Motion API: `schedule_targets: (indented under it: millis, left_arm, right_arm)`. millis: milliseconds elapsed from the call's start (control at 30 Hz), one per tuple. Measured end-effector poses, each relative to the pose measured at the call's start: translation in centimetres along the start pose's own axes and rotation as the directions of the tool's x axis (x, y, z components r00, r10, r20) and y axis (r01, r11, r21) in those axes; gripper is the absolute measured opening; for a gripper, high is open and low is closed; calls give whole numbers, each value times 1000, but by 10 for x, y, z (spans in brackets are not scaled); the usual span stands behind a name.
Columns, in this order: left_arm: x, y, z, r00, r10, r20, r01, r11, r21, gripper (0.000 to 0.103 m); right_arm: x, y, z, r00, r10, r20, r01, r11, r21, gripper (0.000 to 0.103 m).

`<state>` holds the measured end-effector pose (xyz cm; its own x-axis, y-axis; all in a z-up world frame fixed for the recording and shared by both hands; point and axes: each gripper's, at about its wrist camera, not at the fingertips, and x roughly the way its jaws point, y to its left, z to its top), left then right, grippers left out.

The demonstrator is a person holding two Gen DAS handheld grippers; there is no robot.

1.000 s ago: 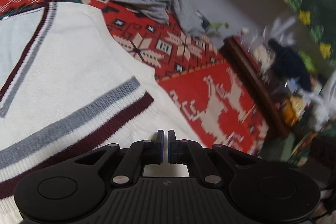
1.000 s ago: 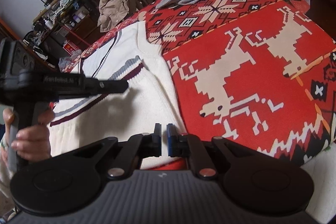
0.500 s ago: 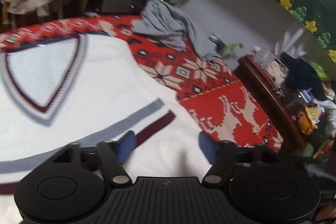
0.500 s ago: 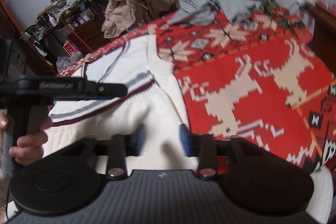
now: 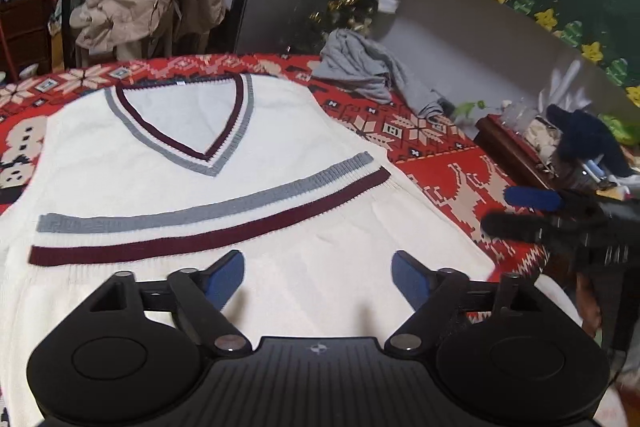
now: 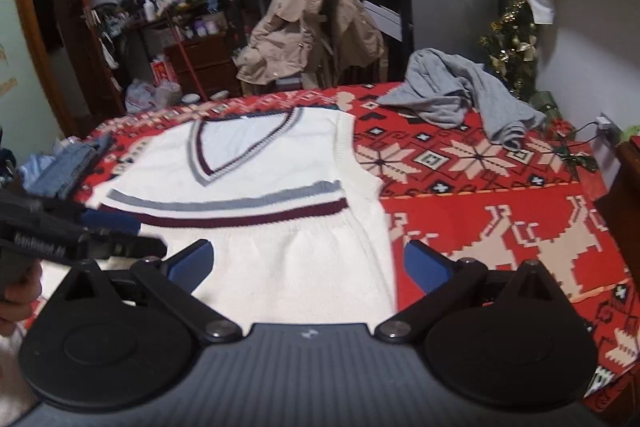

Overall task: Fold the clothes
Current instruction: 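Move both open tools to the V-neck side edge of the cream vest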

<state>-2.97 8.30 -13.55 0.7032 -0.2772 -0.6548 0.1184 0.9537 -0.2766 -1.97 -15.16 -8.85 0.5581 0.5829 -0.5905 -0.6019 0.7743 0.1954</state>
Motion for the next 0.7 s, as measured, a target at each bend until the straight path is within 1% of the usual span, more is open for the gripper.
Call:
schedule_targets:
  millis: [67, 133, 167, 200, 233, 267, 333, 400, 467, 533, 600, 667, 700]
  left_arm:
    - [-8, 7, -6, 1000, 14, 23, -13, 1000, -10, 84]
    - [-19, 20, -11, 997, 9, 71, -5, 998, -68, 86]
    - [-24, 27, -12, 996, 1, 90, 7, 996, -86, 94]
    - [-28, 32, -12, 995, -3, 97, 12, 996, -89, 98]
    - [-31, 35, -13, 995, 15, 98, -8, 997, -75, 101]
    - [-34, 38, -13, 995, 34, 99, -28, 998, -61, 101]
    - [-39, 44, -13, 992, 70, 104, -68, 997, -30, 101]
    - [-44, 49, -16, 990, 83, 116, -87, 996, 25, 101]
    - [-46, 56, -16, 990, 90, 105, -96, 994, 58, 101]
    - [-49, 61, -14, 988, 109, 106, -118, 989, 83, 101]
    - [-50, 67, -13, 986, 133, 100, -142, 987, 79, 101]
    - [-51, 73, -11, 987, 130, 99, -137, 988, 68, 101]
    - [-51, 76, -9, 989, 112, 97, -119, 990, 71, 101]
  right_arm:
    - [-1, -1, -1, 1000, 25, 12, -25, 998, 53, 102]
    - [4, -4, -1, 1000, 17, -5, -16, 995, 103, 102]
    - [7, -6, -1, 1000, 3, -17, -1, 992, 127, 102]
    - [10, -9, -1, 1000, -11, -27, 14, 989, 145, 102]
    - [13, -11, -1, 999, -24, -41, 30, 989, 147, 102]
    - [16, -11, -2, 998, -42, -48, 48, 991, 127, 102]
    - [20, -11, -2, 996, -80, -33, 82, 995, 50, 102]
    - [22, -13, -2, 997, -69, -15, 69, 997, -32, 102]
    - [23, -15, 1, 997, -69, -19, 68, 995, -71, 102]
    - [24, -17, 4, 997, -76, -17, 74, 993, -89, 102]
    - [27, -20, 9, 996, -80, -25, 77, 992, -96, 102]
    - [33, -22, 16, 997, -65, -47, 61, 994, -94, 102]
    - [36, -24, 19, 997, -58, -59, 53, 994, -94, 102]
